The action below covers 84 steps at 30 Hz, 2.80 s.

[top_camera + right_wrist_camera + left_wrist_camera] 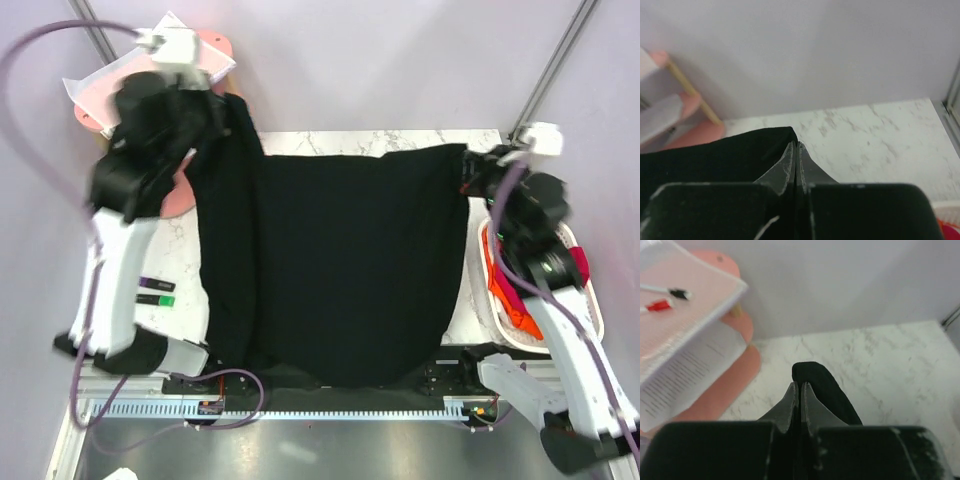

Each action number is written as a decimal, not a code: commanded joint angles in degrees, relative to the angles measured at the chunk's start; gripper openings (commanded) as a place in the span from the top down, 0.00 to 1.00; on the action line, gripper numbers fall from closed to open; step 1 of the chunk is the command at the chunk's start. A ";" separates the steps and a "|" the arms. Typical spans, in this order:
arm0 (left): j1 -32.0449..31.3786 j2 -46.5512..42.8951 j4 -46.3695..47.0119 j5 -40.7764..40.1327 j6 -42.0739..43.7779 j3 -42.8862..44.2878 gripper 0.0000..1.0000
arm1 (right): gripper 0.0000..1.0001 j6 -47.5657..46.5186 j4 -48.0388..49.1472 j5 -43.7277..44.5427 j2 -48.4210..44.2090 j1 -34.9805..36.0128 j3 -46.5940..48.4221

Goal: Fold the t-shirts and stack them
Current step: Flatten out the tshirt, then fold the flattened tshirt in 1/3 of the way

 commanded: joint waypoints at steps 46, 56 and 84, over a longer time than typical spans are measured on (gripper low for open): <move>3.63 29.98 9.92 -4.59 -7.88 -32.60 0.98 | 1.00 3.74 5.90 11.75 61.90 -7.03 7.28; 3.72 30.06 10.88 -5.56 -9.73 -38.49 0.98 | 0.97 5.93 2.73 12.80 64.18 -6.94 6.49; -0.68 11.99 15.00 -7.84 -15.00 -56.60 0.00 | 0.02 10.60 9.04 17.30 54.79 -6.50 -4.94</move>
